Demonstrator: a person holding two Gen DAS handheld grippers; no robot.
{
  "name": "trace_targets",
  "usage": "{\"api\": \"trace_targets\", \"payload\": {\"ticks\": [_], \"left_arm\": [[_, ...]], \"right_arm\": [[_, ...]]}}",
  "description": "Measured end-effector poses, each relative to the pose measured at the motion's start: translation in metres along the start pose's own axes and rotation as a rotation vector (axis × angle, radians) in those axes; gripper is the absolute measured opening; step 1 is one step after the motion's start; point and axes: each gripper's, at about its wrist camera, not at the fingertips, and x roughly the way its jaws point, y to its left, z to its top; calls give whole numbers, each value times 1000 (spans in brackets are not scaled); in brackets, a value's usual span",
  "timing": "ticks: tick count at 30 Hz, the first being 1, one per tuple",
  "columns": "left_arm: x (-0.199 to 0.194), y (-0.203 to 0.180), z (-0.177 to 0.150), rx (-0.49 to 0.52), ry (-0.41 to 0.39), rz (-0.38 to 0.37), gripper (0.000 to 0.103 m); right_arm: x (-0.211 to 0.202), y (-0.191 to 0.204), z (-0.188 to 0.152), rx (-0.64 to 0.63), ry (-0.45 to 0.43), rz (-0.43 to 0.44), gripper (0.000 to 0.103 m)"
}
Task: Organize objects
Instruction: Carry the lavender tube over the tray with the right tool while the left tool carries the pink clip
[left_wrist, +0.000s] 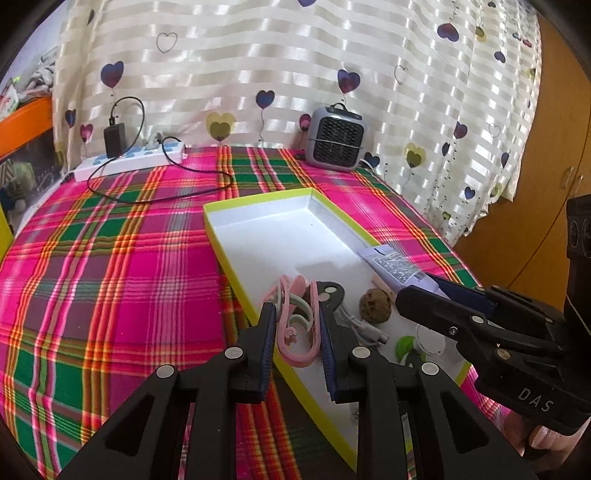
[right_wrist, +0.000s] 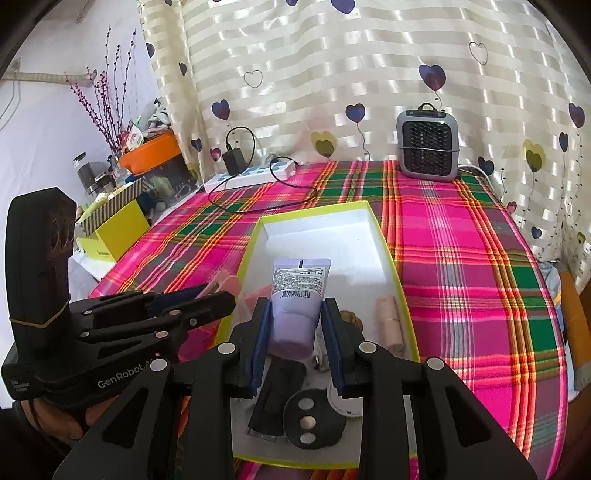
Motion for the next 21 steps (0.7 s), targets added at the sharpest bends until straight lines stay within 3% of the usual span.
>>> {"api": "trace_targets", "payload": {"ticks": [21], "left_arm": [[4, -14, -9, -12, 20, -1, 21]], "right_arm": [[1, 4, -13, -30, 44, 6, 29]]}}
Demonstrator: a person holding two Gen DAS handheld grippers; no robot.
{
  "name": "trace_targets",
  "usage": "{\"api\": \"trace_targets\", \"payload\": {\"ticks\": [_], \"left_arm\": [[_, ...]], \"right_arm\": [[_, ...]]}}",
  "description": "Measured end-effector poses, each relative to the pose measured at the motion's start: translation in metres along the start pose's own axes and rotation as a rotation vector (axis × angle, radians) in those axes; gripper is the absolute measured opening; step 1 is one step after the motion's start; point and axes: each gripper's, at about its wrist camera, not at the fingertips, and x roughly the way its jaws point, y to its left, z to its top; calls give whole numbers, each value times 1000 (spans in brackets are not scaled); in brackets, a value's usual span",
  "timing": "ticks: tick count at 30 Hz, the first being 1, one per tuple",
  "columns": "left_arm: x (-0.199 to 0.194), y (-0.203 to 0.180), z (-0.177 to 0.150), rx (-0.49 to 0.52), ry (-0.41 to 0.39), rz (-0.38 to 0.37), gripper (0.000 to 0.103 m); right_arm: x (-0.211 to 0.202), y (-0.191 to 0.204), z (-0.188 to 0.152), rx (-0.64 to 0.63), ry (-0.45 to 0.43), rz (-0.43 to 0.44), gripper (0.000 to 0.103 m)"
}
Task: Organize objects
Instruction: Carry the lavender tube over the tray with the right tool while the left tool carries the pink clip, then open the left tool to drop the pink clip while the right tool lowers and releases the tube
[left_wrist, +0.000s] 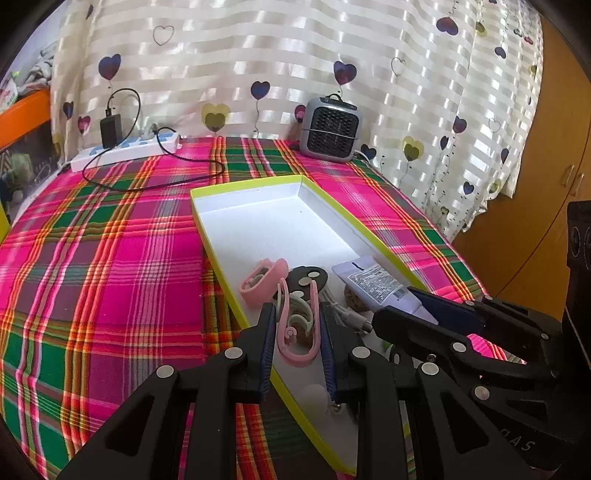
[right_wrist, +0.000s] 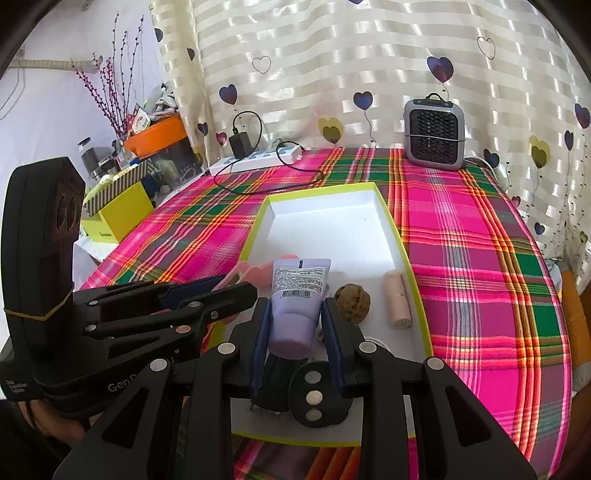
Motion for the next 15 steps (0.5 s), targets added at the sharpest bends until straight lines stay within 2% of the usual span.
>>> {"api": "trace_targets", "payload": {"ticks": [15], "left_arm": [[11, 0, -2, -16, 30, -6, 21]], "right_arm": [[0, -1, 1, -6, 9, -15, 29]]}}
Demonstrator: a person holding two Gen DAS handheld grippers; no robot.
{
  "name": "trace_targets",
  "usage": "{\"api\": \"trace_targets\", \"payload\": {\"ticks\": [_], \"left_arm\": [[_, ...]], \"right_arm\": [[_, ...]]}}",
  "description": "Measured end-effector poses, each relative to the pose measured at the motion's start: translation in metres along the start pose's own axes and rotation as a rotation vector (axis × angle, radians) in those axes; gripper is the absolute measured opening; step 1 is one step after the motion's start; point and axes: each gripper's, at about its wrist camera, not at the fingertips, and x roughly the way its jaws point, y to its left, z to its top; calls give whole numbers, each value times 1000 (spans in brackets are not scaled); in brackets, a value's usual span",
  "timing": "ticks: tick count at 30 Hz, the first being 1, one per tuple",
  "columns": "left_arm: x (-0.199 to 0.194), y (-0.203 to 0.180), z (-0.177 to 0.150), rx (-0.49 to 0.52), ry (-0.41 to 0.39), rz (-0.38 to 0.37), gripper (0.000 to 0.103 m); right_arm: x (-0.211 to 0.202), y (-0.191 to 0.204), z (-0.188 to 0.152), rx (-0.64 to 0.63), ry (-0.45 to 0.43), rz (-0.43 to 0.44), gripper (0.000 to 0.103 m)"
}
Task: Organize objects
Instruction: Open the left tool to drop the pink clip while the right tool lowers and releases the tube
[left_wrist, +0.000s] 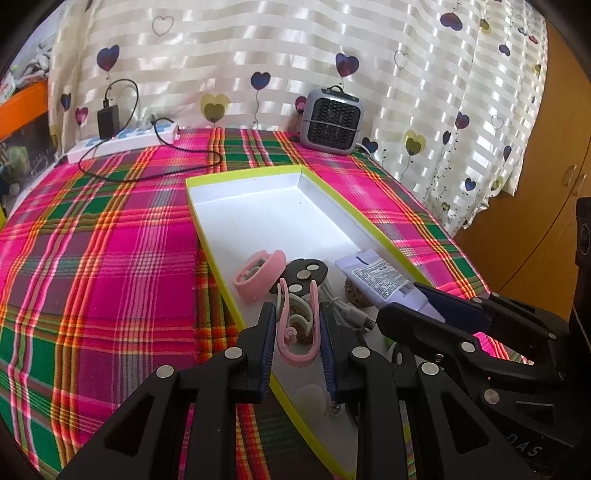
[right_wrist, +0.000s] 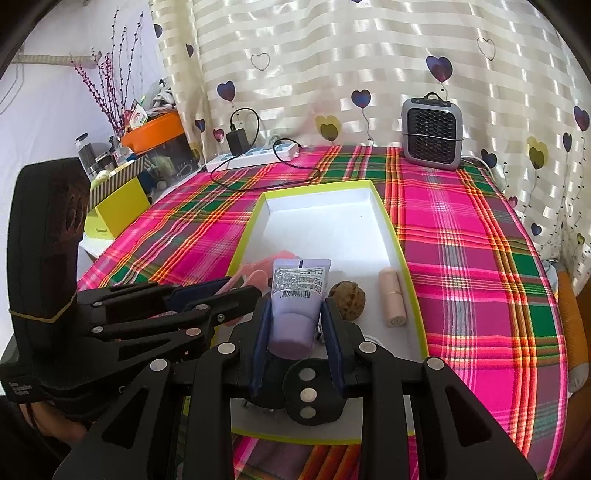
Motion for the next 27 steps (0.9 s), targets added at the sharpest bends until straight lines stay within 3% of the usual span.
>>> {"api": "trace_targets", "payload": {"ticks": [27], "left_arm": [[6, 1, 1, -30, 13, 16, 22]], "right_arm": [[8, -3, -1, 4, 18, 1, 29]]}}
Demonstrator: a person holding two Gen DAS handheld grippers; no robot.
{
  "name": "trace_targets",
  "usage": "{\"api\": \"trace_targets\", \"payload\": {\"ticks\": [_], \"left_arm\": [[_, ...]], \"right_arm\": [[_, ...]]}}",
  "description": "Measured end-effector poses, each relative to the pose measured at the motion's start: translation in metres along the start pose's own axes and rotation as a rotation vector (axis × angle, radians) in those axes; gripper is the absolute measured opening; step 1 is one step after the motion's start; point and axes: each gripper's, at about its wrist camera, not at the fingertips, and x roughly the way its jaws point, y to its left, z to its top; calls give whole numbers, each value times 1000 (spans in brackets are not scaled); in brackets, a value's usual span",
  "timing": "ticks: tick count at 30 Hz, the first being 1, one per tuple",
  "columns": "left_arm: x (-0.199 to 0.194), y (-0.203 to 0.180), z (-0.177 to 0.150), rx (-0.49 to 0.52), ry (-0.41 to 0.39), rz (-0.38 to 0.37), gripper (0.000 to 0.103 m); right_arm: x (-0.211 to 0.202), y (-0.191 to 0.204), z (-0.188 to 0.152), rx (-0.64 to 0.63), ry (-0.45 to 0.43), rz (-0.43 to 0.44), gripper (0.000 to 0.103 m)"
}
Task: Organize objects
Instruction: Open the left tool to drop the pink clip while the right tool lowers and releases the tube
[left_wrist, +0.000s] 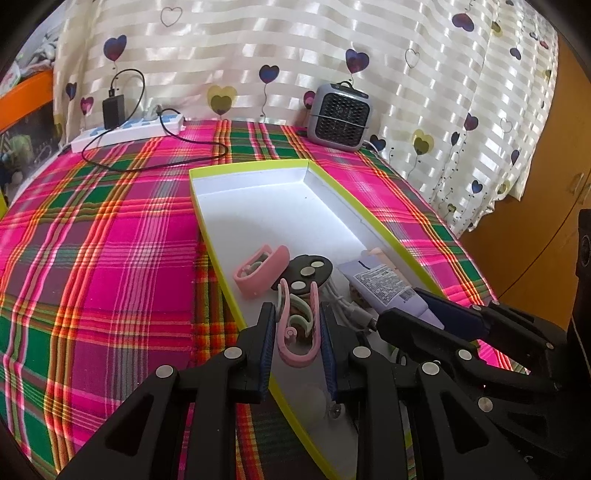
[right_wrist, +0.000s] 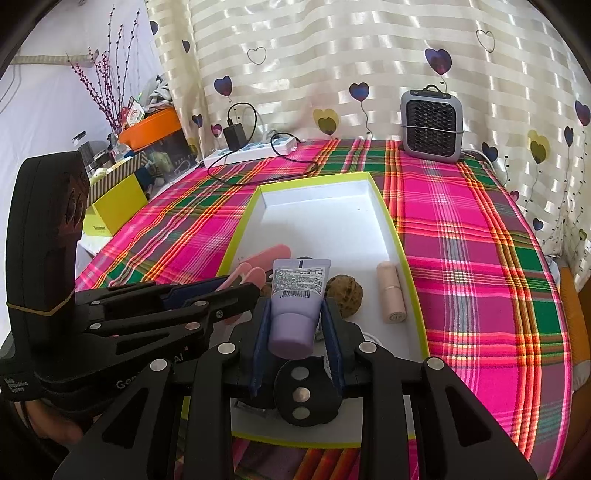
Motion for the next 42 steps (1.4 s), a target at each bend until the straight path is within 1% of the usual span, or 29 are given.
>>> {"api": "trace_targets", "payload": {"ticks": [13, 22, 29, 36, 42], "left_arm": [[-3, -1, -2, 20, -11, 10, 23], [-9, 0, -2, 22, -27, 4, 29], [-16, 5, -2, 8, -51, 10, 29], [-20, 19, -2, -34, -66, 31, 29], [-20, 19, -2, -23, -69, 30, 29]], "right_arm": [[-1, 0, -1, -3, 2, -4, 29], [-2, -1, -1, -1, 0, -9, 29], [1, 2, -1, -14, 11, -5, 29], [5, 2, 0, -15, 18, -11, 29], [12, 9, 0, -31, 39, -5, 29]]}}
